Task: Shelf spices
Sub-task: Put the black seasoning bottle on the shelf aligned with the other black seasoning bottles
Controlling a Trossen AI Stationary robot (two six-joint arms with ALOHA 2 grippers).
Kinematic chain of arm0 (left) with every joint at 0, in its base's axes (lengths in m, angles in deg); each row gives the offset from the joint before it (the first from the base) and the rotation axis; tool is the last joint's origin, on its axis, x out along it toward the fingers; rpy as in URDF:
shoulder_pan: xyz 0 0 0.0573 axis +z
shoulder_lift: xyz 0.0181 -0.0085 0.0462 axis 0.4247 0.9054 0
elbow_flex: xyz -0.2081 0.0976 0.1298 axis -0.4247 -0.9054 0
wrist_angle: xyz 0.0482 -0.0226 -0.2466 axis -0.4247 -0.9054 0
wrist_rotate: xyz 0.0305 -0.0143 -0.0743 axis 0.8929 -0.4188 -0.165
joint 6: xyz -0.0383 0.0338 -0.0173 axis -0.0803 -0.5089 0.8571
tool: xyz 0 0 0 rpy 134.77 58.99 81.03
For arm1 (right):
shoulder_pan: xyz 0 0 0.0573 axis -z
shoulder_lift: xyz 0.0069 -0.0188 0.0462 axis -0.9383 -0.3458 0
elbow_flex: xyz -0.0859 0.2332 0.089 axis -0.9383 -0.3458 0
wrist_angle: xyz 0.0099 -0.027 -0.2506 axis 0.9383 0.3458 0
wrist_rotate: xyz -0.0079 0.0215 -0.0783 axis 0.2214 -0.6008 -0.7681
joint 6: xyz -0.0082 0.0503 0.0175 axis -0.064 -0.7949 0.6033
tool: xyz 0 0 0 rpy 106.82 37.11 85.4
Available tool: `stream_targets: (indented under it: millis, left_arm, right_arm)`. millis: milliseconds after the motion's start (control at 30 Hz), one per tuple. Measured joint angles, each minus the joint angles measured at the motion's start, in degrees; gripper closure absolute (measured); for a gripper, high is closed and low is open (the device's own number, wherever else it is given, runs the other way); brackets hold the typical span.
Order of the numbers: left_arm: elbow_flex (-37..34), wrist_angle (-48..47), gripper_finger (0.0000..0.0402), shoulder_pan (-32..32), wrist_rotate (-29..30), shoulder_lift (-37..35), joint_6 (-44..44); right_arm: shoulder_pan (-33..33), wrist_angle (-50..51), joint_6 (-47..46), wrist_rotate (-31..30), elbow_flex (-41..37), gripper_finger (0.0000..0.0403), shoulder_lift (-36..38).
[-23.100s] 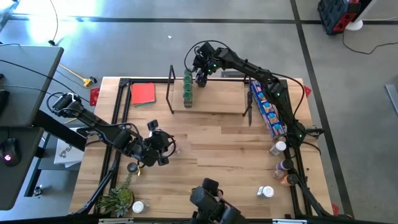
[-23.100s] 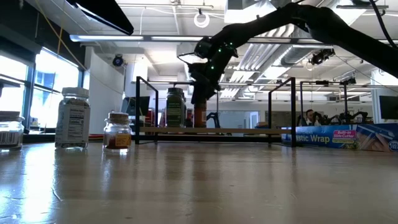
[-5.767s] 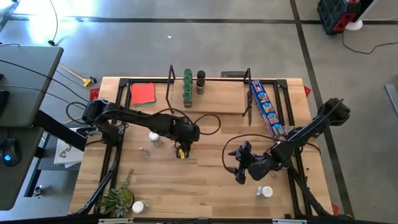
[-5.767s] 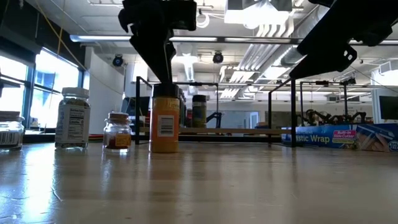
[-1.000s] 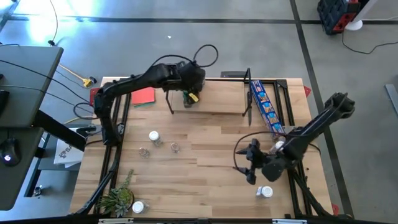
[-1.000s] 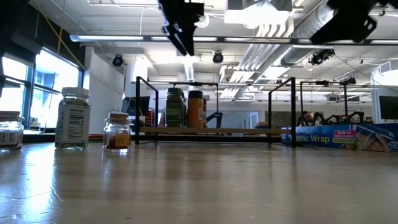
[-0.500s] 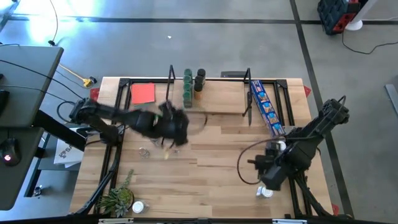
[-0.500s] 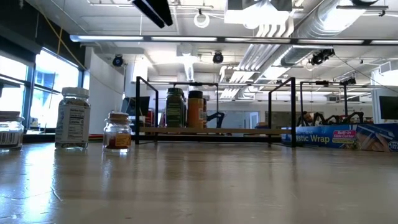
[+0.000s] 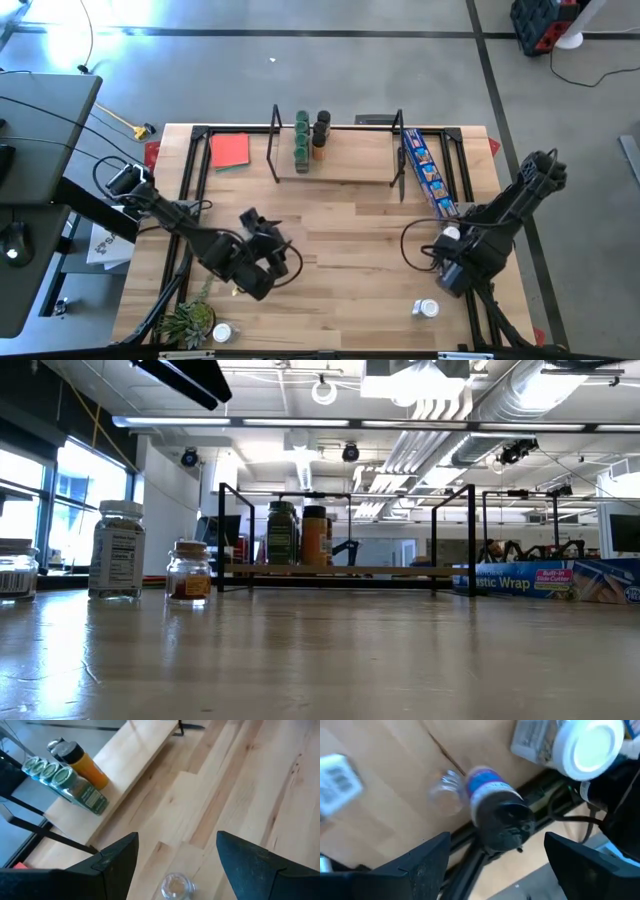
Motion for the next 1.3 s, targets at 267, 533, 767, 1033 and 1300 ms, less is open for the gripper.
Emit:
stream_targets:
  millis: [267, 533, 767, 1033, 1300]
  left_arm:
    - [0.0, 0.1, 0.014, -0.1, 0.9, 0.0, -0.5]
    - [0.0, 1.3, 0.014, 0.0, 0.9, 0.0, -0.5]
    - [0.0, 1.6, 0.014, 0.2, 0.9, 0.0, -0.5]
    - [0.0, 1.6, 0.014, 1.2, 0.6, 0.0, -0.5]
    - [0.0, -0.4, 0.014, -0.3, 0.5, 0.0, 2.3]
  right_arm:
    - [0.5, -9.3, -1.1, 1.1, -7.5, 0.009, 4.7]
    - [0.7, -13.3, -1.6, -0.2, -8.0, 0.0213, 5.1]
    - [8.3, -12.2, 6.6, -11.0, 5.5, 0.0218, 2.4]
    - [28.5, -3.7, 38.0, -19.3, 33.5, 0.0218, -14.0]
    - [48.4, -2.5, 67.7, -18.7, 57.7, 0.0218, -34.1]
